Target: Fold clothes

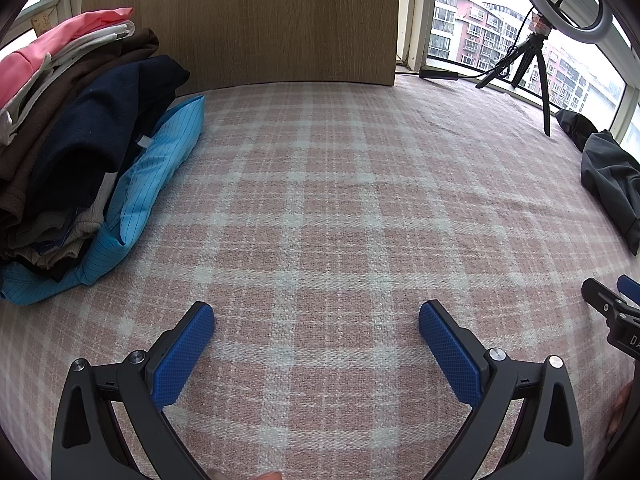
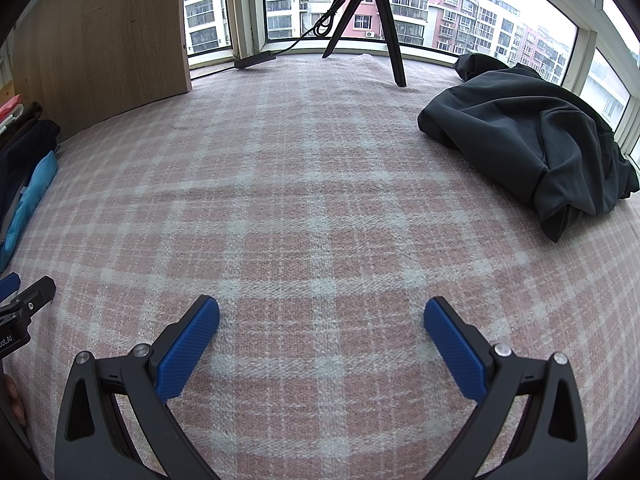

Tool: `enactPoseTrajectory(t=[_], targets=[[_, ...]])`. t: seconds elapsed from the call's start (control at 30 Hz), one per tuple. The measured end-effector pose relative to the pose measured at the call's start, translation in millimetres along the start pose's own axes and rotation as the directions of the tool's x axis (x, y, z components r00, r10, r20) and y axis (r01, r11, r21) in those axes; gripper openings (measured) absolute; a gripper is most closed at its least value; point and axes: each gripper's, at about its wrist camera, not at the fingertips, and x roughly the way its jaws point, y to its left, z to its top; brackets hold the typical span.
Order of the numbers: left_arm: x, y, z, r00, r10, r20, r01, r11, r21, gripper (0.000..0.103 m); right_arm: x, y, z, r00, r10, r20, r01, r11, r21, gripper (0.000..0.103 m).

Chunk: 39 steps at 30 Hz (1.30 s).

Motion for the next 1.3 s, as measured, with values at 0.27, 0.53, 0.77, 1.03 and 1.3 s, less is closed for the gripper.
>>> enactPoseTrajectory(t=[0.27, 0.53, 0.77, 1.03, 1.3], targets=[[1.1, 0.7, 1.6, 1.000, 0.000, -0.001, 0.000, 1.000, -0.001, 0.103, -1.6, 2.1, -0.1, 1.000, -0.013, -0.002, 0.013, 1.000, 0.014, 0.103], [-1.3, 0.7, -1.0, 1.000, 0.004, -0.004, -0.004, 1.000, -0.006, 0.103, -2.6, 1.4, -0.8, 1.000, -0.016, -0.002, 0.016, 1.000, 0.021, 0.103], [1.5, -1.0, 4.1, 0.999, -0.011, -0.035, 0.012, 1.000, 0.006, 0.102, -2.0, 0.3, 0.4, 1.000, 0.000, -0.020, 0.000, 1.000, 0.004, 0.103], [-36.7, 3.5, 17.6, 1.000, -0.014, 0.009, 0.014, 0.999, 0.030, 0.097, -30.9, 8.9, -5.0, 0.999, 0.032, -0.010, -0.031, 0.999, 0.037, 0.103], [-108.4, 13.7, 34.5, 0.993, -0.037, 0.113, 0.030, 0.998, 0.062, 0.097, -113.1, 9.2, 4.0, 0.995, 0.057, 0.081, -0.063, 0.996, 0.063, 0.103]])
